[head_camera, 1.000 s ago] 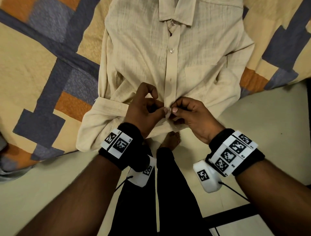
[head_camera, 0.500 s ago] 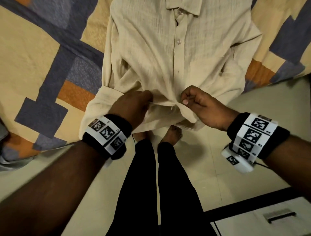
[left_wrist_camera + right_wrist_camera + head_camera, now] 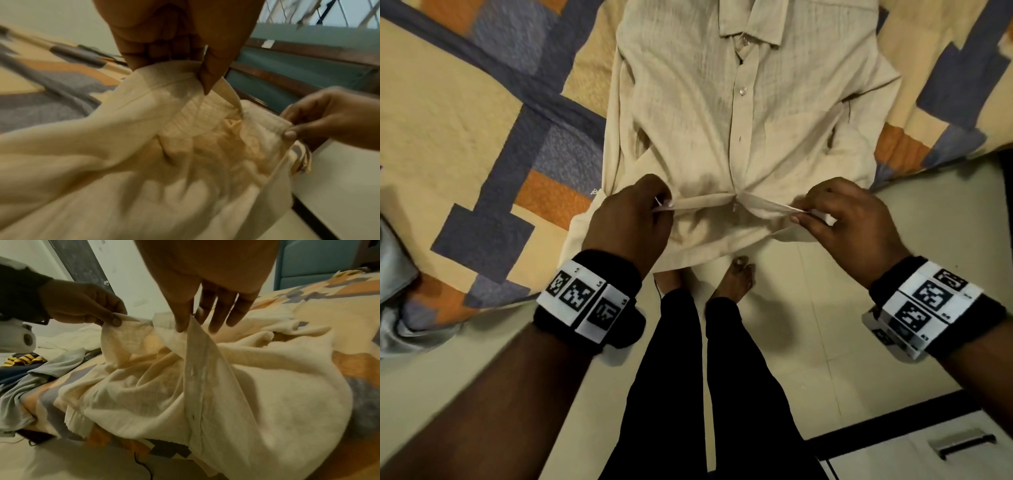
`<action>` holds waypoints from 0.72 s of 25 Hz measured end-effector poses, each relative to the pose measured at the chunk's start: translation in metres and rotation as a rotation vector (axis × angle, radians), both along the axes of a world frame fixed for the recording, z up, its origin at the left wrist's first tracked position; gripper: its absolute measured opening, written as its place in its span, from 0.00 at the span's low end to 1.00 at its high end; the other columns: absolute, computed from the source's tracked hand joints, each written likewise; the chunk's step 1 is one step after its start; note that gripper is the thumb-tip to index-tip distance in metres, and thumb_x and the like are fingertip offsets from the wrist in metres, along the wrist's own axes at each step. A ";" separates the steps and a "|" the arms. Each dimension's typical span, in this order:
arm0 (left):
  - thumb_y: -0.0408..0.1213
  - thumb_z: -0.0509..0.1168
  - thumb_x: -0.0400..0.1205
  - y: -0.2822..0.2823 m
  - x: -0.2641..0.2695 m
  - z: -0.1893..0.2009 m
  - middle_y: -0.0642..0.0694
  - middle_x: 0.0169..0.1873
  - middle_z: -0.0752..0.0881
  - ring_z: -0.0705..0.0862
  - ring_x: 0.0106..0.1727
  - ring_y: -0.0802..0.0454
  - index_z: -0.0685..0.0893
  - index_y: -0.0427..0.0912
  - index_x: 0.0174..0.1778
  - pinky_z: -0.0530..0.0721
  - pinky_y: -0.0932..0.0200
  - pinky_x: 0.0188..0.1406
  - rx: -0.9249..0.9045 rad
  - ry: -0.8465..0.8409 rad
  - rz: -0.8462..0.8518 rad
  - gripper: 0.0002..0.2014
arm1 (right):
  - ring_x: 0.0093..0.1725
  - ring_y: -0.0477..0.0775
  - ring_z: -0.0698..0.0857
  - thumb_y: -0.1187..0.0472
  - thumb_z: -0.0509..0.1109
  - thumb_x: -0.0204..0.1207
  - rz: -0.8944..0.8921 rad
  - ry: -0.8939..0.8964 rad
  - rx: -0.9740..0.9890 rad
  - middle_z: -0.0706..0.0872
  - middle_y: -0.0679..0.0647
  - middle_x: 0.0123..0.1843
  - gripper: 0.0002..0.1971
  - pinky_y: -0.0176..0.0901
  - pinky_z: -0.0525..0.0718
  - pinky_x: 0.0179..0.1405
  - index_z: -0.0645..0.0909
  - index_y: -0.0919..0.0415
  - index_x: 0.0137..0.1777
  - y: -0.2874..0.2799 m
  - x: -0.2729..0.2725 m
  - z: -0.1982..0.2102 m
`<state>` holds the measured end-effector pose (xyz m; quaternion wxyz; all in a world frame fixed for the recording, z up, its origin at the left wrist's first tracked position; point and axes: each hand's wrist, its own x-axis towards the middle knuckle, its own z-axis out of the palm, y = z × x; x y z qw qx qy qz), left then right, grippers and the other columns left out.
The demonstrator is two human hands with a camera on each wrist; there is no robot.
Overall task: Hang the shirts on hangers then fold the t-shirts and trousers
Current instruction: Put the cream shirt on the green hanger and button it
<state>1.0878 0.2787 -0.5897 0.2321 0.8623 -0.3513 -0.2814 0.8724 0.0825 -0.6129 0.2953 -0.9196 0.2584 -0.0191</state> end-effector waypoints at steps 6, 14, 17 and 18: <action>0.39 0.72 0.76 0.005 -0.058 0.027 0.54 0.32 0.87 0.84 0.36 0.66 0.87 0.46 0.41 0.80 0.71 0.41 -0.124 0.434 0.125 0.02 | 0.38 0.47 0.83 0.67 0.80 0.67 -0.248 -0.012 0.595 0.87 0.56 0.37 0.06 0.37 0.80 0.41 0.87 0.58 0.39 0.049 -0.008 0.033; 0.34 0.74 0.76 0.009 -0.115 0.012 0.46 0.32 0.90 0.89 0.36 0.49 0.88 0.43 0.40 0.89 0.44 0.43 -0.157 0.668 0.439 0.01 | 0.40 0.49 0.88 0.67 0.78 0.70 -0.325 -0.021 0.765 0.89 0.53 0.38 0.03 0.42 0.86 0.44 0.89 0.61 0.42 0.081 -0.007 0.023; 0.37 0.74 0.75 0.008 -0.119 0.006 0.50 0.32 0.89 0.88 0.35 0.52 0.88 0.48 0.38 0.88 0.47 0.41 -0.155 0.636 0.462 0.02 | 0.38 0.44 0.87 0.68 0.79 0.69 -0.318 -0.036 0.745 0.88 0.51 0.37 0.06 0.34 0.82 0.40 0.90 0.56 0.42 0.077 -0.012 0.019; 0.39 0.74 0.74 0.007 -0.121 0.003 0.51 0.33 0.89 0.88 0.36 0.52 0.88 0.51 0.37 0.88 0.46 0.42 -0.158 0.619 0.468 0.02 | 0.37 0.43 0.86 0.67 0.79 0.69 -0.300 -0.043 0.715 0.88 0.50 0.37 0.06 0.33 0.81 0.39 0.90 0.57 0.42 0.077 -0.013 0.017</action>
